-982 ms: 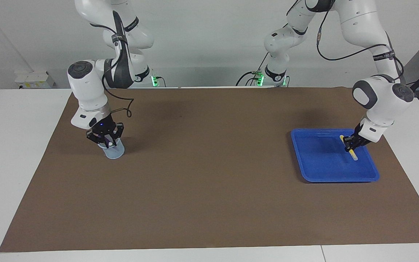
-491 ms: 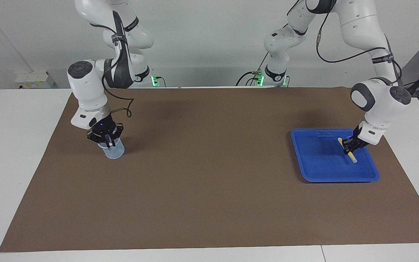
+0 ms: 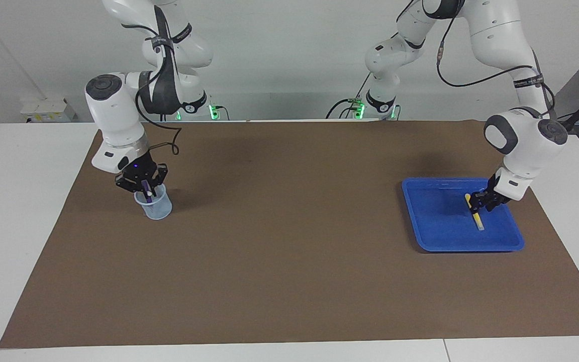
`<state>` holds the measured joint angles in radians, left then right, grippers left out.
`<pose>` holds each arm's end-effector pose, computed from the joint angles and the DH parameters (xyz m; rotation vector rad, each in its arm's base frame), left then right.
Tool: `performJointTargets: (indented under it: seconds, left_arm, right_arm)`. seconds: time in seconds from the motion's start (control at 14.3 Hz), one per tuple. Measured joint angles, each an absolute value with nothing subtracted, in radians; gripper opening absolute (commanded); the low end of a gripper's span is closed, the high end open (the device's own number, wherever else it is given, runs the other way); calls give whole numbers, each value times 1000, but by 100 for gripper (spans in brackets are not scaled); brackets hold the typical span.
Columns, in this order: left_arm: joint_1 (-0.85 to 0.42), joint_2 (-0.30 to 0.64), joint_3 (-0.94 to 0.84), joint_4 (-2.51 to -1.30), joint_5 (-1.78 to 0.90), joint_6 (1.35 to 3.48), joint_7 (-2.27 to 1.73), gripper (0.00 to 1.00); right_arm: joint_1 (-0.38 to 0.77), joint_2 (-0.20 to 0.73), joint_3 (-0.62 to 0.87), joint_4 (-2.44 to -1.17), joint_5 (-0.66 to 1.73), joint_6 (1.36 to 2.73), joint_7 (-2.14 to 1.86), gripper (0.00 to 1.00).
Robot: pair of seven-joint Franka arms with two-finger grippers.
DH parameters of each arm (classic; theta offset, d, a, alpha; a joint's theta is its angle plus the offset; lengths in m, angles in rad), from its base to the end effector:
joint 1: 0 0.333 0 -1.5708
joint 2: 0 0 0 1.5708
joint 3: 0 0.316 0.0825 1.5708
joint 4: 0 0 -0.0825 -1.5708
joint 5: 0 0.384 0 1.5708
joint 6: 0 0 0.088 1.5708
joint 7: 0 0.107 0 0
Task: Right arm passes pens to left for tray arrangement
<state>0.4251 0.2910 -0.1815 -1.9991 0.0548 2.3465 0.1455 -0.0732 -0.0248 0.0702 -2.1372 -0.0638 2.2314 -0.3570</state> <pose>0.5878 0.1510 0.3220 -3.1372 -0.1098 -0.0988 0.5463 -0.0034 0.4279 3.0043 0.5938 0.1644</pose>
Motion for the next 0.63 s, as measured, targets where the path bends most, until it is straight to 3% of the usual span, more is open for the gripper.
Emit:
performJointTargets:
  seconds: [0.63]
  left_arm:
    - [378, 277, -192, -1952, 55, 2251, 32, 81]
  right_arm:
    - [-72, -92, 74, -2060, -64, 2098, -357, 0]
